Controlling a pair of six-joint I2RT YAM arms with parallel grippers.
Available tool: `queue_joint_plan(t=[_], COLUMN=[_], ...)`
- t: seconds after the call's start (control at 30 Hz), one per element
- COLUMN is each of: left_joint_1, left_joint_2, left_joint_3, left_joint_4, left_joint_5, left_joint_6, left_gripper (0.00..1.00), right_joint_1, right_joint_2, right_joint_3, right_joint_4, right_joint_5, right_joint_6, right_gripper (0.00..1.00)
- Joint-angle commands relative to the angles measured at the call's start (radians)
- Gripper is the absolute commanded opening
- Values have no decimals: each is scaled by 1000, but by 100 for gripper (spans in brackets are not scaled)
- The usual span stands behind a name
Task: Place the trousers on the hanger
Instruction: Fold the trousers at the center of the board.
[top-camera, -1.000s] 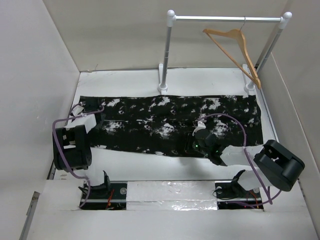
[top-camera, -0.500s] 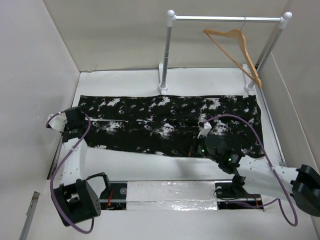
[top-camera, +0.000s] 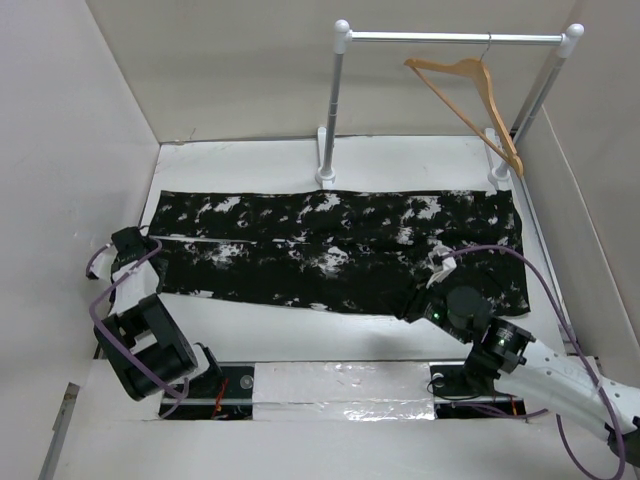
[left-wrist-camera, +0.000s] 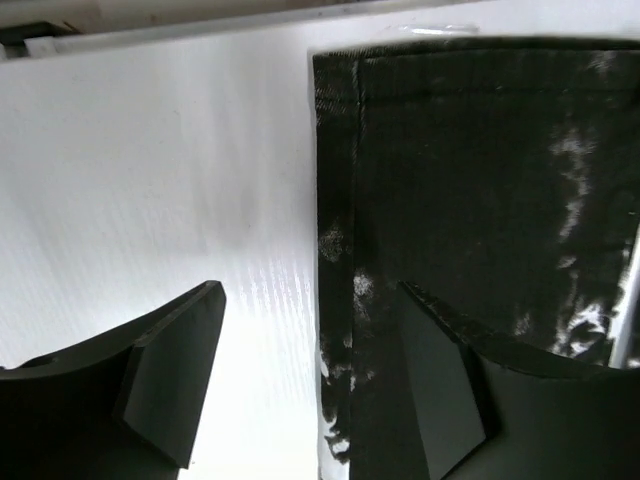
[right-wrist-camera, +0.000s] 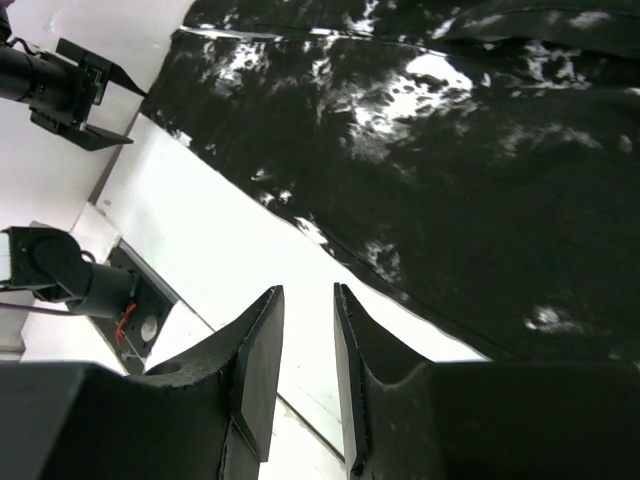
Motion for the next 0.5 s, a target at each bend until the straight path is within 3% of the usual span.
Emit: queue_joint_plan(t=[0.0, 0.37, 0.47], left_joint_1=[3, -30, -30], left_joint_2=[21, 133, 161], left_joint_3=[2, -58, -48], left_joint_4=[23, 158, 172], left_joint_5=[9, 33, 41], left_joint_6=[7, -62, -69], left_gripper=[66, 47, 31], right_joint_1=[10, 10, 10], right_joint_2=[-18, 77, 57], right_joint_3=[-24, 20, 17], right_joint_4=[-56, -62, -78], right_joint_5=[28, 32, 60], right_joint_6=[7, 24, 38], right_gripper=[33, 33, 34])
